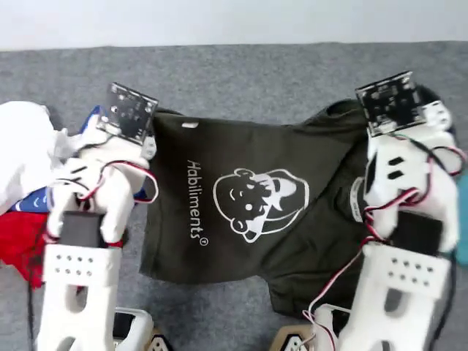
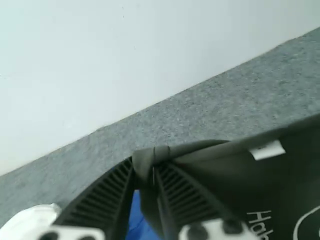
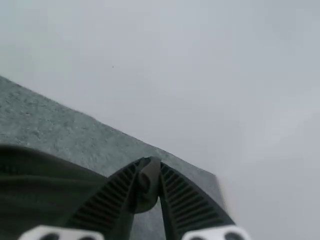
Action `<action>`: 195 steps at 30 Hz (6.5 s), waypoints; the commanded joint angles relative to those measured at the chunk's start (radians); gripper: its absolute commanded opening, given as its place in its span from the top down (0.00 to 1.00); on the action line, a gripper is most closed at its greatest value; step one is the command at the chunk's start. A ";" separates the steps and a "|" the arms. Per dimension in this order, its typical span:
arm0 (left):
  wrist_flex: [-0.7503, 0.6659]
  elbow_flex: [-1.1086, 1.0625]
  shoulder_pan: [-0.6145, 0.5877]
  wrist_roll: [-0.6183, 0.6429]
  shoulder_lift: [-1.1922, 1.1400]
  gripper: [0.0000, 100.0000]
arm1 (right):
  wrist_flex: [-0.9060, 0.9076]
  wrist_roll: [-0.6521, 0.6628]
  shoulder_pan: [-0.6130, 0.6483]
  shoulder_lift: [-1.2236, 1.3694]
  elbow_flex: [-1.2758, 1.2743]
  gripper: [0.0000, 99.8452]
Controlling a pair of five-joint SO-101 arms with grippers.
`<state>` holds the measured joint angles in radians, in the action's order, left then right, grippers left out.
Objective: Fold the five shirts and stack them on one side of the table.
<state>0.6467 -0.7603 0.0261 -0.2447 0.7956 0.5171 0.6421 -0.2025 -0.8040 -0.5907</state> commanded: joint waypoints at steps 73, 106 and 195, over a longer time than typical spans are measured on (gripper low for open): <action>0.891 1.379 -0.035 -0.362 -1.416 1.00 | 0.633 -0.005 0.125 1.303 1.194 0.99; 1.108 0.891 -0.041 -0.760 -1.039 1.00 | 1.277 0.115 0.068 1.010 0.991 0.99; 1.106 0.664 -0.103 -0.853 -1.086 0.87 | 1.244 0.199 0.041 0.760 0.327 0.87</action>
<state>1.7238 -0.1066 -0.0660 -1.0917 -0.3429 1.7492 0.8339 -0.1703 0.0092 -0.2700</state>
